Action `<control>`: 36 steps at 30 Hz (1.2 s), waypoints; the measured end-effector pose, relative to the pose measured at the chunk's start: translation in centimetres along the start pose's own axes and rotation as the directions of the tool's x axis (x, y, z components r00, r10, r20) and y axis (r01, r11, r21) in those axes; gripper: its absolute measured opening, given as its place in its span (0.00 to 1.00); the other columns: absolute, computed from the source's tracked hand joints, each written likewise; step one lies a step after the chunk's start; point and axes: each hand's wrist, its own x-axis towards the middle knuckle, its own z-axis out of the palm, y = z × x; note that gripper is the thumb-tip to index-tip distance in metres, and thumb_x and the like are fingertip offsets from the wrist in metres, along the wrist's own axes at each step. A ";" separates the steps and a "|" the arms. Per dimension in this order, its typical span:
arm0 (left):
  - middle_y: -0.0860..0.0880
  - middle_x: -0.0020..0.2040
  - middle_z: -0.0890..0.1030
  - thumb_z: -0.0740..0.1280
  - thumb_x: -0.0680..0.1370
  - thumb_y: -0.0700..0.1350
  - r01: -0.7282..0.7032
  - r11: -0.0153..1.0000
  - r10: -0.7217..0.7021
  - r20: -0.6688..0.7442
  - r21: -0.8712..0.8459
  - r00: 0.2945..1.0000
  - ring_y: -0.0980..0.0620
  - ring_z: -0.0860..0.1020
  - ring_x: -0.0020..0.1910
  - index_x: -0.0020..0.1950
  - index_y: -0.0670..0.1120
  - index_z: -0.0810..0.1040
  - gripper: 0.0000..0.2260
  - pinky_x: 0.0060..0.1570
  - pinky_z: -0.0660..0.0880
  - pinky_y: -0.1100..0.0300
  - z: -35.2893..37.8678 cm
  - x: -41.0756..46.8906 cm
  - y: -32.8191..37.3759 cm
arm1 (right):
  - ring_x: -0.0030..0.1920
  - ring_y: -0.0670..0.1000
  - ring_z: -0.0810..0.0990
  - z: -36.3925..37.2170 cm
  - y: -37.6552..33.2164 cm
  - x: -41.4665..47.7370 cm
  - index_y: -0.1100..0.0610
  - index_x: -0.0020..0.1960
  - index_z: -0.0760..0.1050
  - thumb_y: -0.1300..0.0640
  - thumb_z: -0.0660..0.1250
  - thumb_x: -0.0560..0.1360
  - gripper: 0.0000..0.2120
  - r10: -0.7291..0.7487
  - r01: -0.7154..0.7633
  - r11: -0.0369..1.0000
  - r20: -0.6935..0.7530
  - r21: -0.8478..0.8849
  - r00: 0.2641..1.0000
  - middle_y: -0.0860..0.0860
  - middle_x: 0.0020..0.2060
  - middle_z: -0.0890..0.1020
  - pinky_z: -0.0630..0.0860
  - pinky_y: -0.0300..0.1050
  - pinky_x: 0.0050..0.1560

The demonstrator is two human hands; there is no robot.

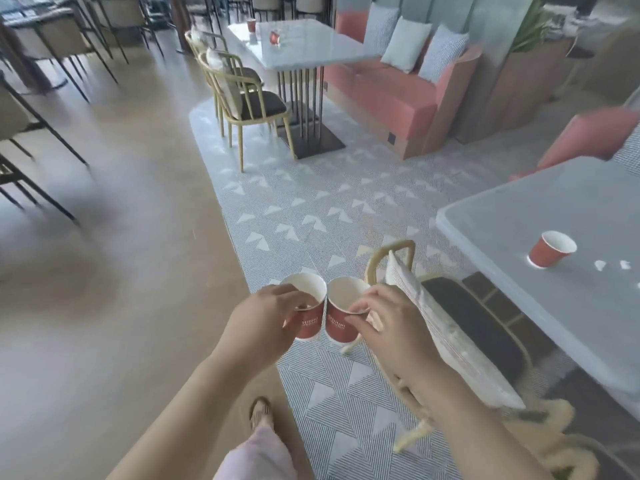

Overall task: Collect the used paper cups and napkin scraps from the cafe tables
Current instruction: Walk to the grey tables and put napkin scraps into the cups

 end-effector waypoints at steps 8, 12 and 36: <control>0.56 0.49 0.81 0.66 0.75 0.41 -0.084 0.996 0.084 0.038 -0.006 0.996 0.53 0.79 0.46 0.52 0.51 0.81 0.10 0.41 0.78 0.53 -2.7 15.8 -8.4 | 0.43 0.45 0.75 4.0 3.3 15.8 0.54 0.39 0.78 0.56 0.75 0.67 0.06 0.052 -0.055 0.997 -0.049 -0.058 0.997 0.45 0.37 0.77 0.65 0.26 0.48; 0.57 0.49 0.82 0.67 0.74 0.42 -0.191 0.981 0.190 0.080 0.012 0.979 0.53 0.79 0.45 0.53 0.53 0.81 0.10 0.40 0.78 0.53 -4.7 24.2 -11.8 | 0.43 0.44 0.75 5.4 4.5 22.9 0.53 0.38 0.78 0.57 0.75 0.66 0.06 0.111 -0.126 0.988 -0.155 -0.093 0.982 0.44 0.37 0.77 0.58 0.21 0.53; 0.53 0.50 0.83 0.67 0.74 0.43 -0.689 0.717 0.678 0.329 -0.102 0.657 0.49 0.80 0.47 0.52 0.50 0.81 0.08 0.40 0.77 0.57 6.8 70.4 -2.4 | 0.43 0.43 0.74 -4.4 29.3 45.2 0.56 0.39 0.76 0.57 0.74 0.68 0.07 0.492 -0.594 0.803 -0.507 -0.050 0.708 0.46 0.40 0.78 0.65 0.27 0.44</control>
